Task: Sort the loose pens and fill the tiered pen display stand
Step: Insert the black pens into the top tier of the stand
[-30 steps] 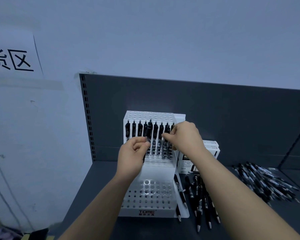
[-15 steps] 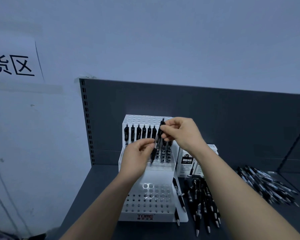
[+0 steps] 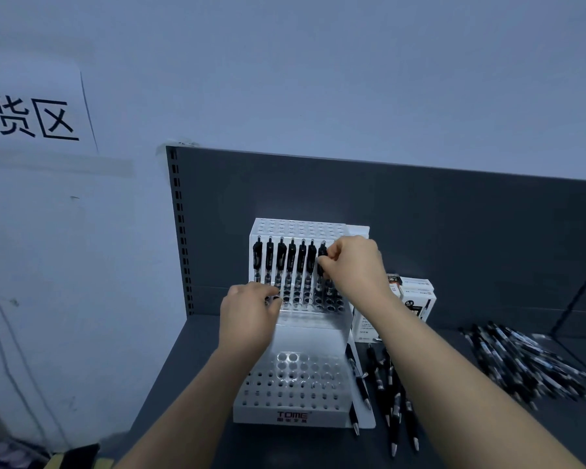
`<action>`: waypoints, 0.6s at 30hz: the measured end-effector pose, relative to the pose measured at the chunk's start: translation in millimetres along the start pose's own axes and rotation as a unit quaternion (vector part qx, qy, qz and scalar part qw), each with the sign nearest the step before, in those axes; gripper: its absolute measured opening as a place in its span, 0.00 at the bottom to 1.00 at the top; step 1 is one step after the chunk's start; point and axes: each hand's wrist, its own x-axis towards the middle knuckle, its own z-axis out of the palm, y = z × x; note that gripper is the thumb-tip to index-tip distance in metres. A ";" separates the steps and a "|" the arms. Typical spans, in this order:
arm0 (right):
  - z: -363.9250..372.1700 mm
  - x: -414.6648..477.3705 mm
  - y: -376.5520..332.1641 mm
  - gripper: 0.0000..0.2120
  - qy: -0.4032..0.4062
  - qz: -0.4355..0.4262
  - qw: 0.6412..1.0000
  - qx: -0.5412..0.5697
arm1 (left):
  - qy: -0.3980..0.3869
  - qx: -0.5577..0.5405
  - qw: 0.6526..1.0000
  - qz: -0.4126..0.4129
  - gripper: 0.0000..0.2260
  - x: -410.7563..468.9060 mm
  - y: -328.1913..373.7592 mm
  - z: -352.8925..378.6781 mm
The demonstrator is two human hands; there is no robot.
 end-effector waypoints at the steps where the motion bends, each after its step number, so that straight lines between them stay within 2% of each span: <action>1: 2.3 -1.1 -2.7 0.13 -0.009 0.007 1.000 -0.016 | -0.001 0.006 1.000 0.003 0.12 -0.1 -0.6 0.1; 10: 10.6 2.7 -1.0 0.14 -0.027 0.067 0.997 0.005 | -0.005 0.035 0.999 0.020 0.13 1.8 -1.8 0.6; 18: 10.4 0.1 3.1 0.16 -0.037 0.067 0.997 -0.012 | -0.010 0.052 0.998 0.035 0.13 0.9 0.4 -0.7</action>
